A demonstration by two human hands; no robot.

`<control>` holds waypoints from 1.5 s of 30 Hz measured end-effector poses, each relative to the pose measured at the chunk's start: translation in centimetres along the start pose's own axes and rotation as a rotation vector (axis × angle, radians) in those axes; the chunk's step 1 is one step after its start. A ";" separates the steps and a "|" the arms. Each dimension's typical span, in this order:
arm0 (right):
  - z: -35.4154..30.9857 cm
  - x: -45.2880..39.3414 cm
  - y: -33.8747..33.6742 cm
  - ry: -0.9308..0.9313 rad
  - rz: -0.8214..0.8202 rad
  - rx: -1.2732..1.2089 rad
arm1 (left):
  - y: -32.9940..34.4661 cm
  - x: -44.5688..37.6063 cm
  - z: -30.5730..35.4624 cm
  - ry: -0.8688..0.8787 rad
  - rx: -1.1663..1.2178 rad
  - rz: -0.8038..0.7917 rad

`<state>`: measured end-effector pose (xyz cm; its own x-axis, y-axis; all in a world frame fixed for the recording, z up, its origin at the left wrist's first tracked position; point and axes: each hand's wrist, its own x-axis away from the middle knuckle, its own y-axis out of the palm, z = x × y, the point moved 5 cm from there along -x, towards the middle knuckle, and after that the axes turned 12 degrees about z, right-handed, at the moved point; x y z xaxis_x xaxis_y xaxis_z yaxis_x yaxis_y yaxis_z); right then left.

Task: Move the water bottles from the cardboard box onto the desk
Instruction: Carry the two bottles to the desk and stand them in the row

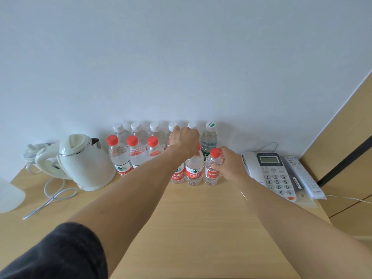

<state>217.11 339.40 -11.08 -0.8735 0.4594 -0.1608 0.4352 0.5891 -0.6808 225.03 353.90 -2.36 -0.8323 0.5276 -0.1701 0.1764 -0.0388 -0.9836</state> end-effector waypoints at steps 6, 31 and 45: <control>0.0 -0.1 0.2 0.003 -0.007 -0.001 | 0.3 0.0 -0.1 -0.034 0.019 0.001; -1.3 -0.6 -1.2 0.020 -0.012 0.060 | 0.4 -0.3 -0.1 -0.051 0.026 0.027; -1.3 0.0 -1.1 0.009 -0.059 0.086 | 0.6 0.0 -0.1 -0.036 0.008 0.030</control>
<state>216.88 339.65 -9.38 -0.8949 0.4320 -0.1122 0.3622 0.5562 -0.7479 225.21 354.00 -2.99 -0.8449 0.4955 -0.2016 0.1977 -0.0610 -0.9784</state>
